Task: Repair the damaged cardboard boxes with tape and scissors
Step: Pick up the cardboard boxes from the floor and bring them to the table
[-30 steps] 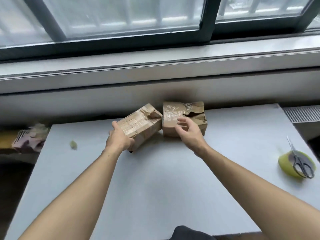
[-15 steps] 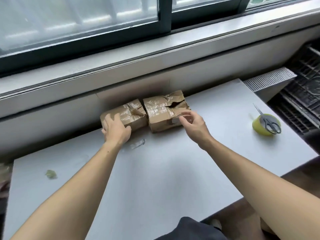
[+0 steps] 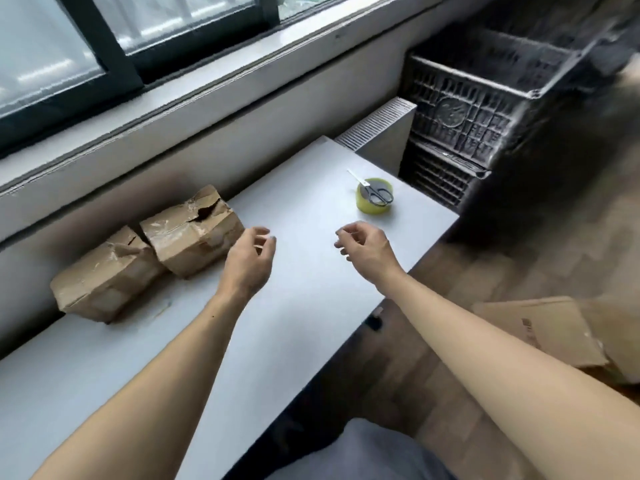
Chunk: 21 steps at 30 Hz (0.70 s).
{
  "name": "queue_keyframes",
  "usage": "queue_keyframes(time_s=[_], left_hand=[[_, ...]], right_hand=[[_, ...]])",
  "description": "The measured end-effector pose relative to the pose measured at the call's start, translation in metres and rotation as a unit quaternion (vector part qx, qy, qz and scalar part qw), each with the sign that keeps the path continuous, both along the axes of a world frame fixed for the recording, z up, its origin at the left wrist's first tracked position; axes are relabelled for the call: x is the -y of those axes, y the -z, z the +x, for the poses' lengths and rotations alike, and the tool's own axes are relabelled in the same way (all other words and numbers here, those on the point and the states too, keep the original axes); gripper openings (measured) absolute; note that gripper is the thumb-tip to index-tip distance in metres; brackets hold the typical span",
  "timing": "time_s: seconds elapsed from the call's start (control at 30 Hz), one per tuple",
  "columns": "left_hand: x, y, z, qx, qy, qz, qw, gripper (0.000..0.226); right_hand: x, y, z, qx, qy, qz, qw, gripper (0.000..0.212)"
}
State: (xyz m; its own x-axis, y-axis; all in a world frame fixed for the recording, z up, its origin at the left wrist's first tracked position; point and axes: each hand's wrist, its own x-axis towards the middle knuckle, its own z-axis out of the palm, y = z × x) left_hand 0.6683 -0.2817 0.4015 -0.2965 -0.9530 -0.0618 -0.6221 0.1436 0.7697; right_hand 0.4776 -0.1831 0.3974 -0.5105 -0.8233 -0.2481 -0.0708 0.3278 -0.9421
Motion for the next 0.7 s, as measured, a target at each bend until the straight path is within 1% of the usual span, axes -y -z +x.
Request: queue_keyframes(time_s=[0.2, 0.33, 0.47, 0.57, 0.7], left_hand=[[-0.09, 0.005, -0.128, 0.011, 0.105, 0.004, 0.994, 0.029], [-0.148, 0.01, -0.209, 0.024, 0.202, 0.014, 0.979, 0.03], [-0.197, 0.017, -0.287, 0.033, 0.299, 0.014, 0.954, 0.028], [-0.233, 0.028, -0.34, 0.04, 0.371, 0.022, 0.927, 0.028], [-0.278, 0.049, -0.406, 0.047, 0.451, 0.056, 0.889, 0.028]], right_hand=[[-0.112, 0.011, -0.099, 0.001, 0.083, -0.008, 0.997, 0.012], [-0.19, 0.02, -0.156, 0.007, 0.158, -0.009, 0.987, 0.017], [-0.26, 0.03, -0.201, 0.027, 0.247, -0.004, 0.969, 0.016], [-0.307, 0.042, -0.231, 0.041, 0.33, -0.004, 0.943, 0.018], [-0.36, 0.061, -0.269, 0.044, 0.409, 0.032, 0.911, 0.02]])
